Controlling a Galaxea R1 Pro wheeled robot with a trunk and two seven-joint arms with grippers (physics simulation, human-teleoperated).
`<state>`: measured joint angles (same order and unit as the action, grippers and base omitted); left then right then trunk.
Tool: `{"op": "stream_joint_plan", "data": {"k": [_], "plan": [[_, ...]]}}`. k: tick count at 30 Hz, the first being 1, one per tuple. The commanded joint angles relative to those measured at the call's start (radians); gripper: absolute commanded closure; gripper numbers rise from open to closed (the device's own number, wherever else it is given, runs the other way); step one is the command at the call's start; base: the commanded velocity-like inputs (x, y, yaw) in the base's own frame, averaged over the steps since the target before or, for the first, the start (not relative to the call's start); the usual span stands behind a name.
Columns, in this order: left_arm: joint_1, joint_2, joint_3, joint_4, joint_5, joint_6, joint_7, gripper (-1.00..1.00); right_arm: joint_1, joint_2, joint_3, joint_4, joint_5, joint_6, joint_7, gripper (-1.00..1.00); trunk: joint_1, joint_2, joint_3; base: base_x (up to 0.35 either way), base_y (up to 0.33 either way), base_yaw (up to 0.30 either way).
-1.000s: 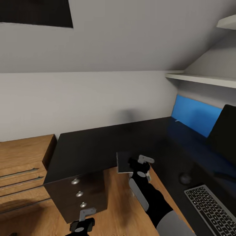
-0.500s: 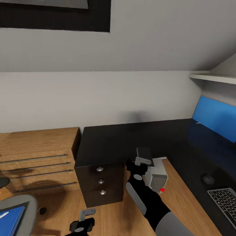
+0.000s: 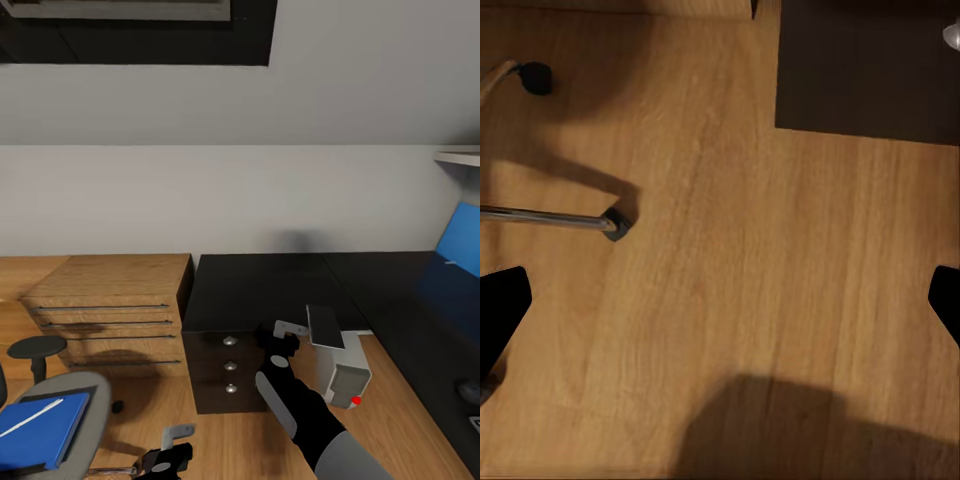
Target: In the bedroom, organize the workspace by keeping the computer under the desk, ensuring the monitor is on the desk, placing the keyboard on the desk next to the monitor, placing the mouse on the desk next to the keyboard, moving the folder from the swivel chair onto the desk next to the mouse, stacking the notebook on top of the folder with the pen on top of the notebook, and positioning the swivel chair next to the desk.
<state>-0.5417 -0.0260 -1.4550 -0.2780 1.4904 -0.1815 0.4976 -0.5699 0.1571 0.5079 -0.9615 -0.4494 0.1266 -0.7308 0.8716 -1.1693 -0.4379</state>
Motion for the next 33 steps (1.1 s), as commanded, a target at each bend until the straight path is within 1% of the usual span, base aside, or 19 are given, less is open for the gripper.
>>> {"op": "stream_joint_plan", "data": {"k": [1,11,14,19,28,33], "plan": [[-0.001,0.000,-0.008,-0.001,0.011,-0.006,0.004,-1.00,-0.001,-0.001,0.002,-0.002,-0.003,0.007,-0.007,-1.00,0.000,-0.001,-0.001,0.000,0.000,0.281],[-0.001,0.000,-0.008,-0.001,0.011,-0.006,0.004,-1.00,-0.001,0.000,0.003,0.018,-0.002,-0.008,-0.007,-1.00,0.000,-0.001,-0.001,0.000,0.000,0.281],[-0.001,0.000,-0.008,-0.001,0.011,-0.006,0.004,-1.00,-0.001,0.003,0.009,0.038,0.003,-0.029,-0.007,-1.00,0.000,-0.001,-0.001,0.000,0.000,0.281],[-0.001,0.000,-0.008,-0.001,0.011,-0.006,0.004,-1.00,-0.001,0.010,0.021,0.049,0.017,-0.043,-0.007,-1.00,0.000,-0.001,-0.001,0.000,0.000,0.281],[-0.001,0.000,-0.008,-0.001,0.010,-0.006,0.004,-1.00,-0.001,0.013,0.026,0.050,0.024,-0.047,-0.007,-1.00,0.000,-0.001,-0.001,0.000,0.000,0.281],[-0.001,0.000,-0.009,-0.001,0.010,-0.006,0.004,-1.00,-0.001,0.013,0.036,0.050,0.024,-0.047,-0.008,-1.00,0.000,-0.001,-0.001,0.000,0.000,0.281]]}}
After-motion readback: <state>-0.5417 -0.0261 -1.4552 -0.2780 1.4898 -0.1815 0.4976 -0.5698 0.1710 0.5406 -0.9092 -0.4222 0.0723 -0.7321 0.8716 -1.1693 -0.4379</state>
